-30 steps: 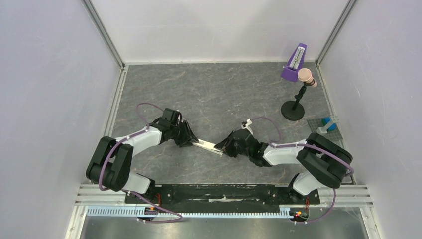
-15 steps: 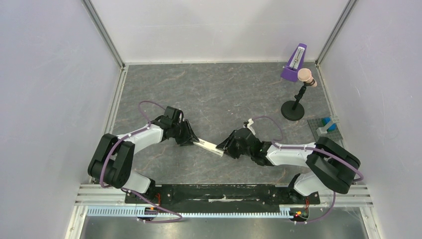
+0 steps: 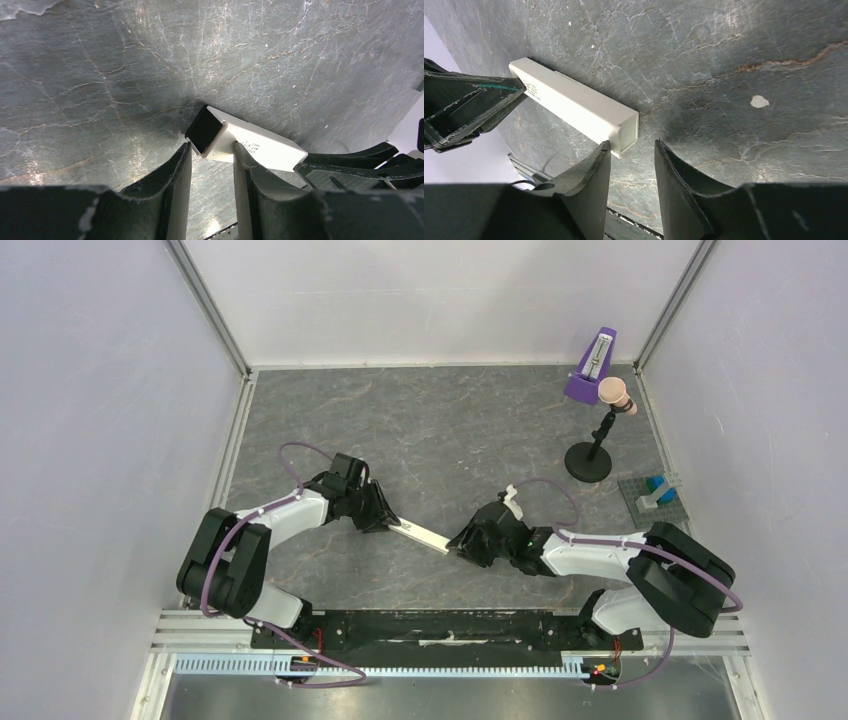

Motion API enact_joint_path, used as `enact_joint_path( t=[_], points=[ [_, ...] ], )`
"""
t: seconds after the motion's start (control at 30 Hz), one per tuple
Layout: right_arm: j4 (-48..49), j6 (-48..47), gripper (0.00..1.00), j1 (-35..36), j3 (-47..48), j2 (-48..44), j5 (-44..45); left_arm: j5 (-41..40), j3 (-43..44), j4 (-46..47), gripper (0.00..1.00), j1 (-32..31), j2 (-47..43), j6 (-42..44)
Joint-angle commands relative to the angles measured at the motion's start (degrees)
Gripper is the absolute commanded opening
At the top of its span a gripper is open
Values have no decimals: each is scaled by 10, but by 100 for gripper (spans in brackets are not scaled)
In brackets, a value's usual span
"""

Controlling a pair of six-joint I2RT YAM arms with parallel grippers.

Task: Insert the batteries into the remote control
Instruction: Load the battery cover into the remote control.

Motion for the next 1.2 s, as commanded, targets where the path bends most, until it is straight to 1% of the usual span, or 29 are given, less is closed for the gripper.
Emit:
enact_joint_path(
  t=[0.0, 0.1, 0.23, 0.33, 0.5, 0.6, 0.7, 0.8, 0.87, 1.0, 1.07, 1.17],
  points=[
    [-40, -7, 38, 0, -6, 4, 24, -84, -15, -51, 39, -6, 33, 36],
    [-34, -13, 35, -1, -5, 17, 26, -84, -15, -51, 39, -7, 33, 35],
    [-25, -16, 26, -2, -3, 37, 15, -84, -11, -51, 39, -6, 31, 38],
    [-24, -22, 22, -2, 4, 46, 11, -91, 0, -51, 39, -7, 28, 51],
    [-45, -35, 15, -2, 30, 69, -1, -120, 16, -50, 39, -18, 16, 73],
    [-80, -48, 11, -2, 50, 83, -6, -124, 15, -49, 38, -21, 16, 80],
    [-109, -63, 9, -2, 81, 104, -12, -121, 13, -43, 35, -23, 15, 83],
    [-126, -72, 7, -3, 104, 123, -19, -119, 10, -41, 29, -24, 12, 85],
    [-133, -77, 9, -5, 113, 130, -21, -119, 11, -41, 24, -24, 9, 89],
    [-136, -87, 25, -6, 125, 119, -10, -136, 33, -64, 24, -24, -6, 96],
    [-142, -102, 33, -6, 141, 110, -1, -147, 49, -78, 27, -24, -19, 101],
    [-155, -124, 46, -6, 165, 91, 18, -162, 67, -87, 37, -24, -49, 101]
  ],
)
